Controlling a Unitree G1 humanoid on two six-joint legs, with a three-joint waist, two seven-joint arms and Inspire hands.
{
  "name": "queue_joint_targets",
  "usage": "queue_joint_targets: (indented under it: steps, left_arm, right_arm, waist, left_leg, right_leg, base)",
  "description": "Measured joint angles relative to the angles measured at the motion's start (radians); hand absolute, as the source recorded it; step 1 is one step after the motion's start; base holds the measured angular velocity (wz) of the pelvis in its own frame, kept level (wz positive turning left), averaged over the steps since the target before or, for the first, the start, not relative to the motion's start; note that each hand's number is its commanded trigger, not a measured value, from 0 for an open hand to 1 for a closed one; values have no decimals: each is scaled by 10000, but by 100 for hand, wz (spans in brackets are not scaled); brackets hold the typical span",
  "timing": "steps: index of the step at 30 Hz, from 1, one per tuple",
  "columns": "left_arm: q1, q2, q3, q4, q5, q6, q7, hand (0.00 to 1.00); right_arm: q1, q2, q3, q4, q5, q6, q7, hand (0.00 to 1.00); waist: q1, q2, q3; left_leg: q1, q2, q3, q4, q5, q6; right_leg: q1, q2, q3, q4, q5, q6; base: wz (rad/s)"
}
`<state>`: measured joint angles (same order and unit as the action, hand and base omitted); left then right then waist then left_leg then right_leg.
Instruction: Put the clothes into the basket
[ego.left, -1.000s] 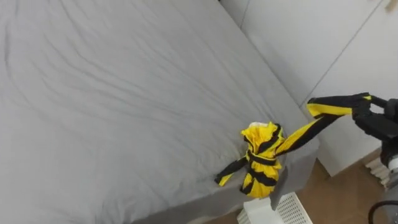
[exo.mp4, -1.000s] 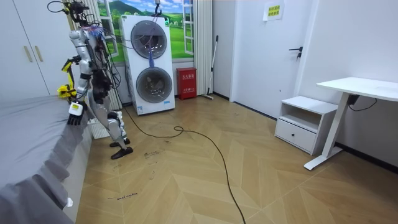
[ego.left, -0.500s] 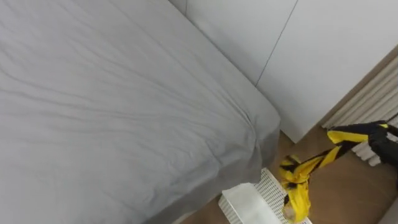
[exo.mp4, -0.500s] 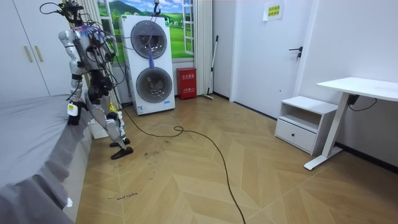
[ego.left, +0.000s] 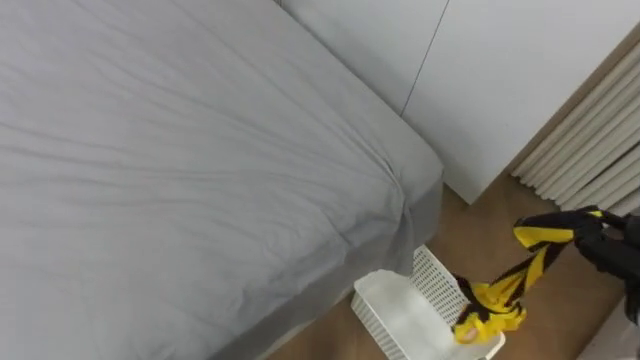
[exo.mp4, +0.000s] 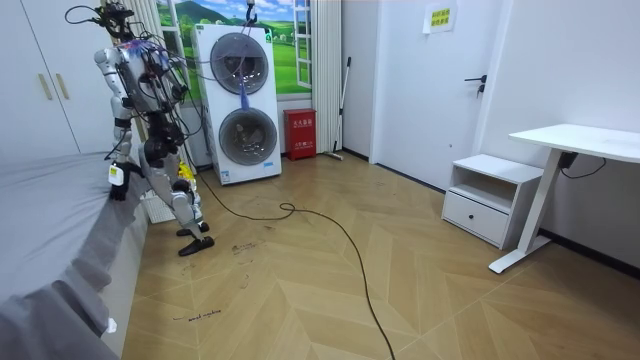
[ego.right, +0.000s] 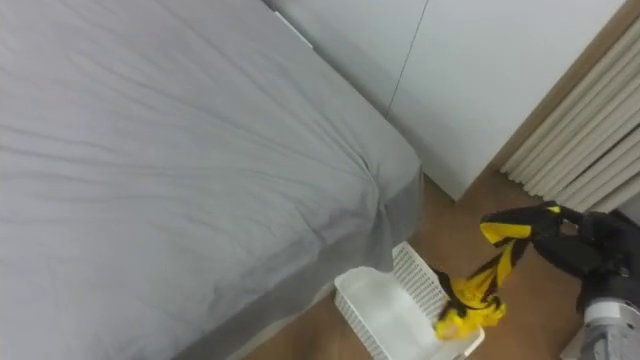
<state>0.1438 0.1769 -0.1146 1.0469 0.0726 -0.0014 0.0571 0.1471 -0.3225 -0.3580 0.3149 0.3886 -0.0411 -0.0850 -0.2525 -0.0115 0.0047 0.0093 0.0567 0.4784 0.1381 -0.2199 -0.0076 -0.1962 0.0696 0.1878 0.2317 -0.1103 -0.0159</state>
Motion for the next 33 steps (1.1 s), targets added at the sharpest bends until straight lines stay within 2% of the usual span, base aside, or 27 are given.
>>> queue_joint_targets:
  steps: [3, 8, 13, 17, 18, 19, 22, 23, 27, 31, 33]
  left_arm:
    - [-285, 125, -65, 131, -14, -48, -1, 0]
    - [-403, 139, -65, 126, -27, -345, -1, 0]
    - [-454, 175, -107, 178, -291, -447, -1, 0]
    - [-614, 180, -182, 439, -420, -502, -1, 0]
    - [-645, 178, -311, 464, -420, -536, -1, 0]
    - [-650, 172, -357, 473, -419, -568, -1, 0]
    - [-746, 144, -557, 601, -408, -674, -1, 0]
    - [-861, 122, -558, 787, -406, -719, -1, 0]
    - [-1125, 75, -702, 939, -417, -733, -1, 0]
    - [-1141, 106, -715, 996, -727, -742, 0, 0]
    - [-1149, 110, -688, 1114, -825, -752, 0, 0]
  right_arm:
    - [-459, -3, 373, 273, 144, -2, 34, 100]
    - [-1472, -1, 644, 1067, 403, -17, 120, 100]
    - [-1633, 23, 871, 1175, 427, -82, 42, 100]
    - [-1635, 32, 1468, 1105, 416, -146, -32, 100]
    - [-1629, 32, 1598, 1106, 417, -148, -39, 16]
    - [-1623, 32, 1667, 1106, 417, -148, -41, 0]
    - [-1560, 43, 2093, 1155, 285, -193, -23, 0]
    - [-1557, 91, 2259, 1410, 61, -324, 33, 0]
    - [-1557, 329, 2311, 2305, -26, -354, 151, 0]
    - [-1718, 465, 2369, 2749, -18, -355, 164, 0]
    - [-1843, 469, 2400, 3070, -96, -365, 99, 0]
  waist:
    - [100, -90, 50]
    - [163, -53, 46]
    - [409, -35, 34]
    - [497, -42, 33]
    - [493, -50, 31]
    - [486, -58, 29]
    - [526, -183, 28]
    - [595, -261, 18]
    - [667, -454, -22]
    - [691, -453, -20]
    - [900, -434, -12]
  left_leg:
    - [-482, 11, -60, 279, 1, 2]
    - [-1130, 119, -225, 596, 1, 3]
    - [-1433, 213, -446, 632, 22, 19]
    - [-1474, 228, -563, 651, 27, 10]
    - [-1475, 215, -624, 651, 27, 10]
    - [-1479, 207, -661, 652, 27, 10]
    - [-1506, 189, -734, 681, 33, 19]
    - [-1527, 187, -770, 692, 39, 28]
    - [-1871, 167, -1065, 891, 49, 46]
    - [-2081, 172, -1255, 982, 56, 58]
    - [-2101, 182, -1285, 985, 59, 62]
  right_leg:
    - [-542, -4, 37, 274, 8, -11]
    - [-997, 7, -78, 242, 151, -70]
    - [-1201, 2, -271, 254, 222, -153]
    - [-1190, -16, -400, 250, 200, -192]
    - [-1166, -44, -470, 251, 187, -196]
    - [-1157, -58, -504, 252, 182, -193]
    - [-1133, -90, -547, 245, 171, -185]
    - [-1127, -100, -581, 240, 170, -184]
    - [-1277, -159, -832, 252, 160, -178]
    - [-1369, -193, -1038, 251, 161, -180]
    - [-1379, -194, -1090, 240, 146, -206]
  base:
    - [-5]
    - [6]
    - [11]
    - [8]
    - [13]
    - [14]
    - [8]
    - [10]
    - [21]
    - [15]
    - [5]
